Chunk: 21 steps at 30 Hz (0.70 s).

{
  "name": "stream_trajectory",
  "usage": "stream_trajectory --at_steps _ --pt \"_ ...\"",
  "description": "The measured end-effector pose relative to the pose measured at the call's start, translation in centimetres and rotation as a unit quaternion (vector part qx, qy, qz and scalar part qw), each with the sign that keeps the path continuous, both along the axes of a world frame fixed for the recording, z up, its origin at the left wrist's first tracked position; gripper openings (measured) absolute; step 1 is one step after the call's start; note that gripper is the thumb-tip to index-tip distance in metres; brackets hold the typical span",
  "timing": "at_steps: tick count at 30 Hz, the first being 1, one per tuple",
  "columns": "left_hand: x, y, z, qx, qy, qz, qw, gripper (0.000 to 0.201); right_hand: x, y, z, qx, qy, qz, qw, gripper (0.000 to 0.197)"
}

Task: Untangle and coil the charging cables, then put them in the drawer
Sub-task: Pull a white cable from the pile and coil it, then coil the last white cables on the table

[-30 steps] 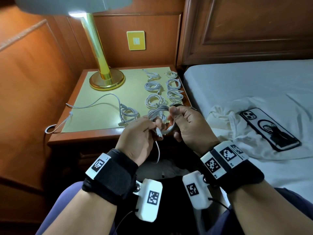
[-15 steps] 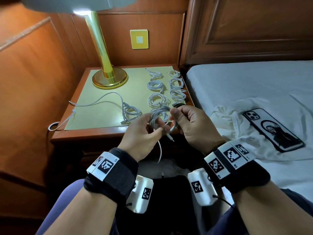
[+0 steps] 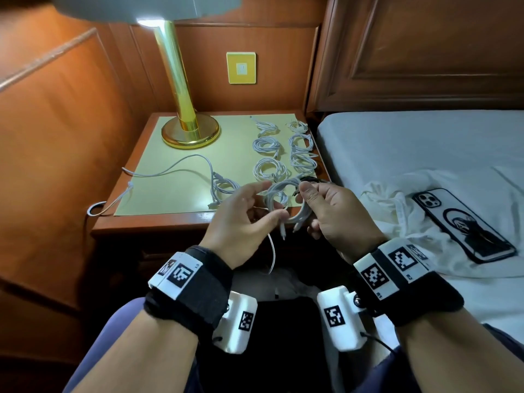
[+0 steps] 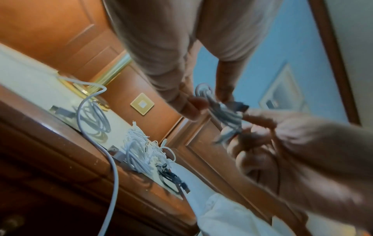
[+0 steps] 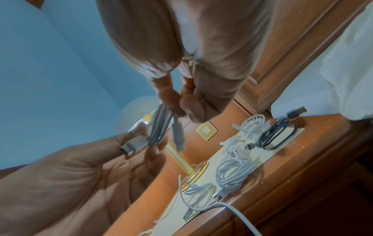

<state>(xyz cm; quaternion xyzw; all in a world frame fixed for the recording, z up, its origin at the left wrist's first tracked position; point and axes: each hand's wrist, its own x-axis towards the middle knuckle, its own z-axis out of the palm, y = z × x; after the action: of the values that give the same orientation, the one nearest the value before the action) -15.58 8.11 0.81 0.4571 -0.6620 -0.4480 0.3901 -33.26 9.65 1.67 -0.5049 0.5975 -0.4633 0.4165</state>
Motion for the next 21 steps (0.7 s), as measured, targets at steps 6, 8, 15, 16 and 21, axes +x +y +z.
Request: stream_trajectory --at_steps 6,8,15,16,21 --pt "0.9 -0.7 0.4 0.056 0.071 0.098 0.991 0.047 0.3 0.0 0.8 -0.029 0.067 0.012 0.997 0.009" --pt "1.2 -0.9 0.4 0.06 0.076 0.101 0.99 0.037 0.4 -0.5 0.8 -0.03 0.093 0.003 0.995 0.006" --pt "4.6 -6.3 -1.2 -0.005 -0.16 0.185 0.97 0.009 0.7 -5.8 1.2 0.041 0.039 -0.071 0.996 0.016" --pt "5.1 -7.3 -1.7 0.01 -0.21 0.185 0.96 0.008 0.9 -6.8 1.2 0.05 0.025 -0.081 0.995 0.016" --pt "5.8 -9.8 -3.1 0.053 -0.295 0.151 0.942 0.028 2.5 -12.7 -0.5 0.085 0.034 -0.109 0.99 0.021"
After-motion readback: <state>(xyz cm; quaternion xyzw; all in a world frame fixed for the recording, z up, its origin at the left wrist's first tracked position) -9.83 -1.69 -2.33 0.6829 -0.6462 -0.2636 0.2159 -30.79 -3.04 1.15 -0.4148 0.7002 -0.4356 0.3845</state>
